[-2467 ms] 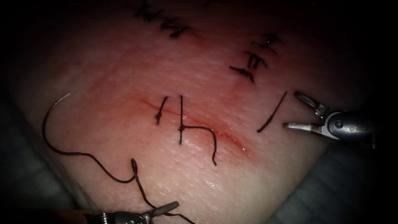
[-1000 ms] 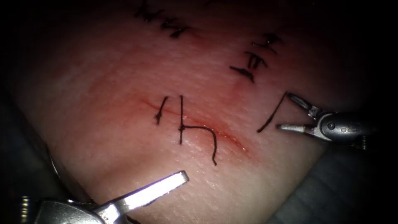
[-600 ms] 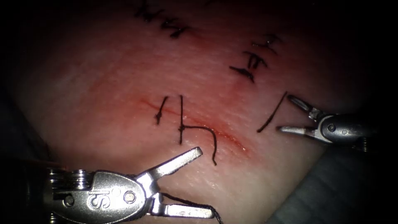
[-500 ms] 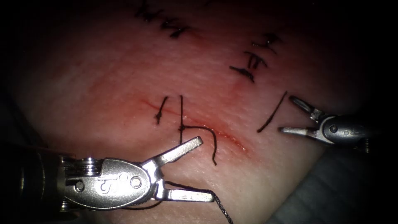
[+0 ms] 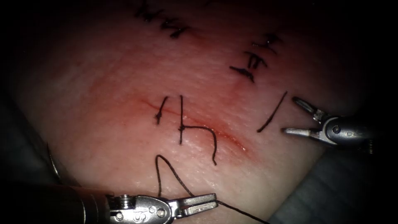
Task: Wound Closure
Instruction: Place the cut suture onto the skin
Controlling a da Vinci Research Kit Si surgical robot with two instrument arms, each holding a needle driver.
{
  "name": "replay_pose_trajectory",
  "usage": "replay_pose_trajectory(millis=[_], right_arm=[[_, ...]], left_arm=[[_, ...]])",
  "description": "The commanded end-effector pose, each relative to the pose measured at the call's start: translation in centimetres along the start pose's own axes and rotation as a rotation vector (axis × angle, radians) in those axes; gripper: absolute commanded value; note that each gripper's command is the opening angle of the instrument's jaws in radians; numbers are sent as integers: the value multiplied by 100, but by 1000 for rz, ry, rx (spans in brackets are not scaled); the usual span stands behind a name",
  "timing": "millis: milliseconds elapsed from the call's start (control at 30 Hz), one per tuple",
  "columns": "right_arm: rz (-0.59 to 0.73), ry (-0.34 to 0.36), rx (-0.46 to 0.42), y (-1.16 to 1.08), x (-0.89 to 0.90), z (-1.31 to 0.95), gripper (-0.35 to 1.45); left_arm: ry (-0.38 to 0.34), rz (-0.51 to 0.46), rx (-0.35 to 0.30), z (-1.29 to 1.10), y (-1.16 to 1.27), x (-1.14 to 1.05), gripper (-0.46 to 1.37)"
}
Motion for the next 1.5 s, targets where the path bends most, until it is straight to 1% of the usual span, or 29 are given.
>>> replay_pose_trajectory(millis=[33,100,167,200,267,367,400,467,500,533,567,600,667,700,733,767,833,867,1033,1200,1233,1267,1300,1367,1433,1500], right_arm=[[0,0,8,0,0,0,144],[0,0,8,0,0,0,144],[0,0,9,0,0,0,144],[0,0,9,-1,0,0,144],[0,0,9,-1,0,0,144],[0,0,9,-1,0,-1,144],[-1,-2,11,-1,0,-1,144],[-1,-2,11,-1,0,0,144],[0,-2,10,-1,1,0,144],[0,-2,10,-1,1,0,144],[0,-3,10,-1,1,1,144],[0,-3,9,-1,1,1,144],[0,-3,8,-2,2,2,144],[0,-3,8,-2,2,2,144],[0,-3,9,-2,2,3,144],[0,-3,9,-2,2,3,144],[0,-5,11,-3,3,2,144],[0,-5,11,-3,4,2,144],[0,-4,13,-7,7,1,144],[0,-4,12,-8,9,2,144],[0,-4,12,-8,9,2,144],[0,-4,12,-8,9,3,144],[0,-4,12,-8,9,3,144],[0,-4,11,-8,9,3,144],[0,-4,12,-8,9,3,144],[0,-4,12,-8,9,3,145]], left_arm=[[-16,-3,-13,3,2,-5,-20],[-33,2,-17,8,5,-16,-19],[-47,-3,-23,13,7,-28,-12],[-45,1,-28,14,7,-32,-9],[-44,-3,-27,17,5,-39,-8],[-59,-10,-33,21,-2,-50,8],[-64,-19,-35,21,-4,-52,15],[-89,-50,-41,22,-7,-56,42],[-100,-60,-43,22,-8,-57,52],[-115,-64,-46,22,-8,-58,68],[-131,-75,-57,21,-9,-59,90],[-147,-80,-71,20,-9,-60,101],[-196,-89,-86,15,-9,-61,113],[-211,-95,-90,13,-8,-61,116],[-254,-96,-89,5,-7,-62,118],[-264,-95,-86,4,-7,-62,119],[-329,-84,-64,-9,-4,-64,116],[-346,-68,-56,-13,-2,-64,114],[-369,-18,-33,-34,4,-66,108],[-419,14,1,-59,15,-62,84],[-420,19,1,-61,15,-61,82],[-424,24,4,-69,20,-57,77],[-425,23,5,-71,20,-56,76],[-430,25,4,-83,27,-48,70],[-433,31,-2,-92,33,-41,66],[-437,40,-8,-104,39,-30,66]])
